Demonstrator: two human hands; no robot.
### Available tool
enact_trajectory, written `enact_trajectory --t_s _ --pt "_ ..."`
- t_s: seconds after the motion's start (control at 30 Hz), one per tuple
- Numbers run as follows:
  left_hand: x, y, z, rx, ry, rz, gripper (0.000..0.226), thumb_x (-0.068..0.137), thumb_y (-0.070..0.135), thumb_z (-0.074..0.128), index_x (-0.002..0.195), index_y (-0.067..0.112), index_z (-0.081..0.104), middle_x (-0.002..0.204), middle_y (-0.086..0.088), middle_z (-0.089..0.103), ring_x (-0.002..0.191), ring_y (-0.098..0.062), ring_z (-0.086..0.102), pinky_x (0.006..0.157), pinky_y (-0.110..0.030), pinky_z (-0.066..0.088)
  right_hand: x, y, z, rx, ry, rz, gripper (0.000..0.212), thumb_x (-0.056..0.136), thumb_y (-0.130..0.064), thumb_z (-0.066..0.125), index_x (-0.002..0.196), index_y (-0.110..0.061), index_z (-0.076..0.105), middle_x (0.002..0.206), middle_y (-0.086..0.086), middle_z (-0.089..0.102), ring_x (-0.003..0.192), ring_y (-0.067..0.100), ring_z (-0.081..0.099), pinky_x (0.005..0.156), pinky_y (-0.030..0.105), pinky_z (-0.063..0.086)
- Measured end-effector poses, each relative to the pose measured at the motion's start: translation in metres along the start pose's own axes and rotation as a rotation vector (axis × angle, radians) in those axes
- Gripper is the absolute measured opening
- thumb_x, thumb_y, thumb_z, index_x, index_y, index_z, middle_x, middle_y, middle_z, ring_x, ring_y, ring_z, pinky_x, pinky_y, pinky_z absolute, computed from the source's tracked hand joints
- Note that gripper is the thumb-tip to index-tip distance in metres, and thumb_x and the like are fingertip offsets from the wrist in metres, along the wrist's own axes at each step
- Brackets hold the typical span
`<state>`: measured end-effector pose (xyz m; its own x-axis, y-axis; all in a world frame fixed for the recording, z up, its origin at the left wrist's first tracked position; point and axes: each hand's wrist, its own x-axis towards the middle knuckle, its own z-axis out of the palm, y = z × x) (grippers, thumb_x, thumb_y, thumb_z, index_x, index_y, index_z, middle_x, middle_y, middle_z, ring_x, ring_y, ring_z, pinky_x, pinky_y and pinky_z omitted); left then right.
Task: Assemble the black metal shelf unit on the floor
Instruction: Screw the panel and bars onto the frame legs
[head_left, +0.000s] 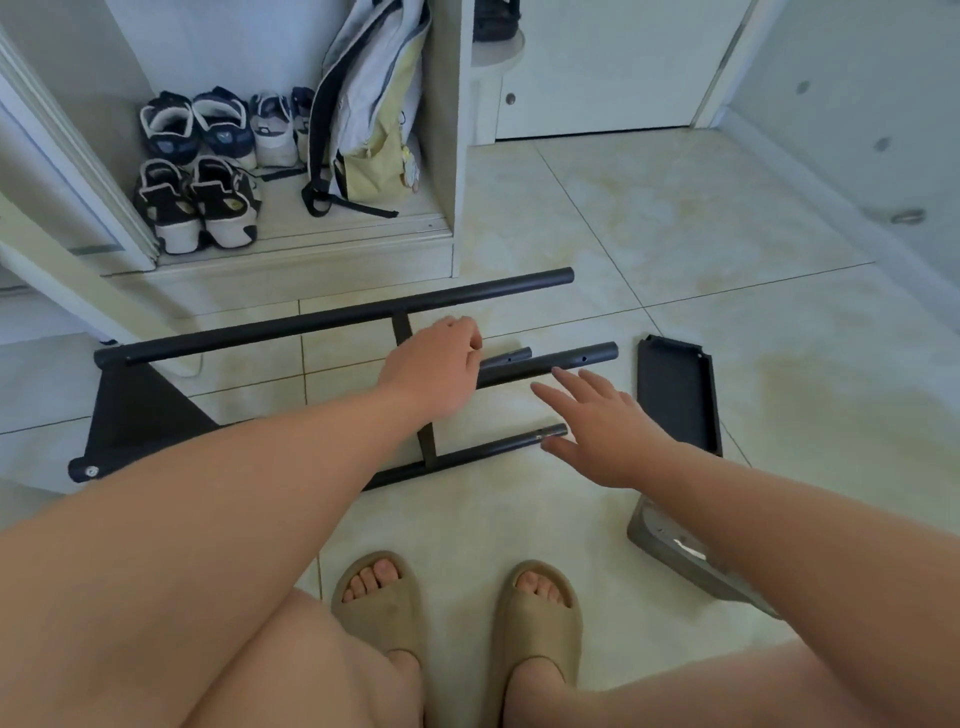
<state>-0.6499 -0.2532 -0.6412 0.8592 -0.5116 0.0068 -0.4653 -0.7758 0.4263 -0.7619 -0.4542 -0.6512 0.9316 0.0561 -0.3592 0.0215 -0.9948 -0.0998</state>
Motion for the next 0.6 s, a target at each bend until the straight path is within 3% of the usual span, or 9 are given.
enact_trajectory --t_s 0.13,0.3,0.43,0.6 --pt "0.011 0.045 0.022 0.036 -0.111 0.171 0.016 0.103 0.028 0.040 0.105 0.024 0.056 0.099 0.005 0.059 0.083 -0.016 0.056 0.072 -0.035 0.049 -0.036 0.052 0.020 -0.013 -0.049 0.131 0.074 0.102 -0.060 0.040 0.160 -0.042 -0.003 0.170 -0.006 -0.010 0.156 0.028 -0.005 0.124 0.052 0.012" --pt "0.024 0.103 0.069 0.049 -0.316 0.219 0.011 0.100 0.032 0.042 0.099 0.029 0.053 0.101 0.006 0.062 0.090 -0.019 0.057 0.075 -0.038 0.049 -0.065 0.123 0.051 0.029 -0.190 0.294 0.072 0.101 -0.060 0.043 0.159 -0.043 0.004 0.170 -0.007 -0.001 0.156 0.026 0.003 0.123 0.050 0.014" --pt "0.026 0.130 0.125 0.047 -0.537 0.178 0.022 0.100 0.038 0.046 0.117 0.027 0.052 0.114 0.004 0.062 0.101 -0.021 0.056 0.080 -0.035 0.044 -0.063 0.178 0.073 0.049 -0.369 0.397 0.067 0.102 -0.055 0.044 0.159 -0.044 0.010 0.166 -0.005 0.021 0.149 0.029 0.026 0.117 0.048 0.027" --pt "0.027 0.144 0.202 -0.129 -0.791 -0.054 0.048 0.099 0.038 0.050 0.143 0.019 0.043 0.143 -0.005 0.052 0.129 -0.026 0.049 0.099 -0.030 0.038 -0.048 0.218 0.127 0.168 -0.514 0.449 0.064 0.106 -0.033 0.050 0.161 -0.030 0.018 0.155 0.003 0.046 0.133 0.029 0.050 0.105 0.036 0.045"
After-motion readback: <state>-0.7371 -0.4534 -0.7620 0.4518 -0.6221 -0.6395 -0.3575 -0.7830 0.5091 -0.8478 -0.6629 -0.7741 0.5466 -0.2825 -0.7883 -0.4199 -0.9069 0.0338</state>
